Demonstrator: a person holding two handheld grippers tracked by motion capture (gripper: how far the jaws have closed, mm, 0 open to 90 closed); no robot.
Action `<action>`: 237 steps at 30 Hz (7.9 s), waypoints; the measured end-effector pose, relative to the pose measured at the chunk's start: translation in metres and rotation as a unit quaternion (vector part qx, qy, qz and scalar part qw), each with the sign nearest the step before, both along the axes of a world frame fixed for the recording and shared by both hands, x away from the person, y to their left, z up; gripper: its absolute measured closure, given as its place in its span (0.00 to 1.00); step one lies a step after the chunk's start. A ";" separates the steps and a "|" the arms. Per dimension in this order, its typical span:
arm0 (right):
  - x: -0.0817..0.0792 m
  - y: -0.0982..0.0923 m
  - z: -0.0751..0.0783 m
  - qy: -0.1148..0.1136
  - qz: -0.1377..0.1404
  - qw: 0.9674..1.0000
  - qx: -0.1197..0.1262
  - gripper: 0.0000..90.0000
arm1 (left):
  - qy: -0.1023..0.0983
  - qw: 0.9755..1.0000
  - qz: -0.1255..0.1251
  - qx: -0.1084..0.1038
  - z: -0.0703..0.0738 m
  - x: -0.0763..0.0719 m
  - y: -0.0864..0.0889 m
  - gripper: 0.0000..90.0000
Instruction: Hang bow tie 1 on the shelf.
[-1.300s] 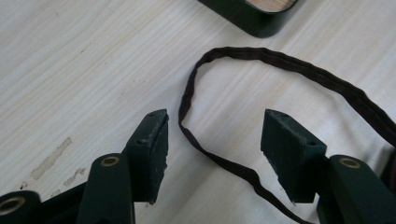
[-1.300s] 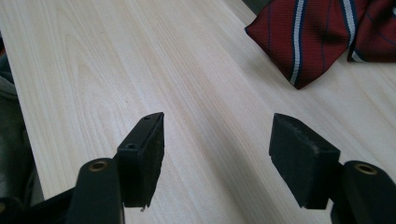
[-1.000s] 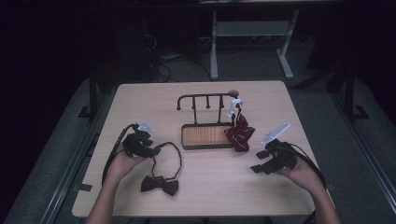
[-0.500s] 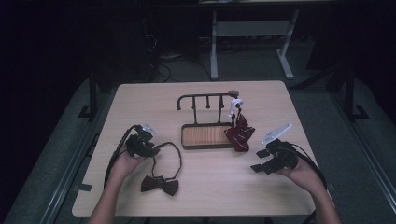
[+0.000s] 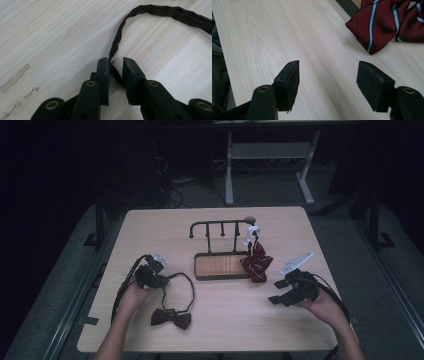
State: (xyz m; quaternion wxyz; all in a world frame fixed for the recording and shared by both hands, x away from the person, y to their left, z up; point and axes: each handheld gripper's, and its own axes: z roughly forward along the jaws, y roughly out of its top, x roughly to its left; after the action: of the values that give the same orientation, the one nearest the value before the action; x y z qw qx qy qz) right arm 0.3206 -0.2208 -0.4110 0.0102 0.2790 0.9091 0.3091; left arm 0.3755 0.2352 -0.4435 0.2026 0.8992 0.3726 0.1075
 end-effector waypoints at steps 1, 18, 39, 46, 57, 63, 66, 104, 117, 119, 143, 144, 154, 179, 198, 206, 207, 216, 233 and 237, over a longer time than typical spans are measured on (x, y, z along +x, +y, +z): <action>0.000 0.000 0.000 -0.001 0.001 1.000 -0.001 0.39 | 0.000 1.000 -0.002 0.000 0.000 0.000 0.000 0.87; 0.002 0.000 -0.005 0.005 -0.004 1.000 -0.002 0.38 | -0.001 1.000 -0.024 0.006 0.004 -0.005 -0.002 1.00; 0.003 -0.004 -0.006 0.005 -0.007 1.000 -0.001 0.38 | -0.020 0.998 -0.052 -0.026 0.031 -0.020 -0.002 1.00; 0.004 -0.004 -0.008 0.007 -0.008 1.000 -0.003 0.38 | -0.022 0.997 -0.059 -0.035 0.036 -0.023 -0.002 1.00; 0.005 -0.002 -0.011 0.009 -0.006 1.000 -0.007 0.37 | -0.033 0.996 -0.069 -0.046 0.046 -0.028 -0.005 1.00; 0.007 -0.003 -0.013 0.011 -0.004 1.000 -0.008 0.36 | -0.041 0.995 -0.081 -0.042 0.057 -0.032 -0.009 1.00; 0.006 -0.003 -0.012 0.012 -0.007 1.000 -0.008 0.36 | -0.042 0.994 -0.090 -0.038 0.065 -0.034 -0.011 1.00; 0.004 -0.014 -0.006 0.001 -0.021 1.000 -0.010 0.34 | -0.044 0.987 -0.148 -0.048 0.115 -0.042 -0.017 1.00; 0.003 -0.018 -0.005 -0.003 -0.023 1.000 -0.012 0.35 | -0.052 0.985 -0.159 -0.049 0.131 -0.045 -0.023 1.00; 0.003 -0.019 -0.004 -0.003 -0.025 1.000 -0.010 0.35 | -0.053 0.984 -0.163 -0.051 0.135 -0.045 -0.024 1.00; 0.002 -0.022 -0.001 -0.003 -0.025 1.000 -0.005 0.36 | -0.055 0.981 -0.176 -0.058 0.161 -0.028 -0.037 1.00; 0.003 -0.022 -0.002 -0.001 -0.025 1.000 -0.005 0.36 | -0.055 0.982 -0.174 -0.058 0.162 -0.027 -0.038 1.00; 0.003 -0.024 -0.003 0.001 -0.020 1.000 -0.001 0.36 | -0.052 0.983 -0.168 -0.055 0.170 -0.013 -0.042 1.00; 0.003 -0.022 0.004 -0.008 -0.017 1.000 -0.001 0.36 | -0.046 0.985 -0.160 -0.044 0.182 0.009 -0.043 1.00; 0.003 -0.027 0.005 -0.009 -0.019 1.000 0.002 0.35 | -0.030 0.990 -0.131 -0.035 0.189 0.036 -0.042 1.00; 0.003 -0.030 0.005 -0.009 -0.022 1.000 0.005 0.35 | -0.025 0.993 -0.114 -0.029 0.184 0.048 -0.039 1.00; 0.003 -0.030 0.005 -0.009 -0.022 1.000 0.005 0.35 | -0.025 0.993 -0.114 -0.029 0.184 0.048 -0.039 1.00; 0.002 -0.030 0.007 -0.008 -0.025 1.000 0.005 0.35 | -0.017 0.995 -0.096 -0.022 0.178 0.057 -0.038 1.00; 0.001 -0.032 0.007 -0.011 -0.026 1.000 0.007 0.35 | -0.001 0.996 -0.084 0.009 0.165 0.064 -0.047 0.86; 0.002 -0.036 0.006 -0.010 -0.029 1.000 0.007 0.35 | -0.002 0.996 -0.084 0.012 0.159 0.060 -0.043 0.83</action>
State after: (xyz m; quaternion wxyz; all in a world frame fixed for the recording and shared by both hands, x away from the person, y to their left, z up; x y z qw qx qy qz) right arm 0.3221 -0.2564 -0.4054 0.0260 0.3020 0.8984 0.3178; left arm 0.4354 0.1925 -0.2841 0.2011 0.9295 0.2940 0.0959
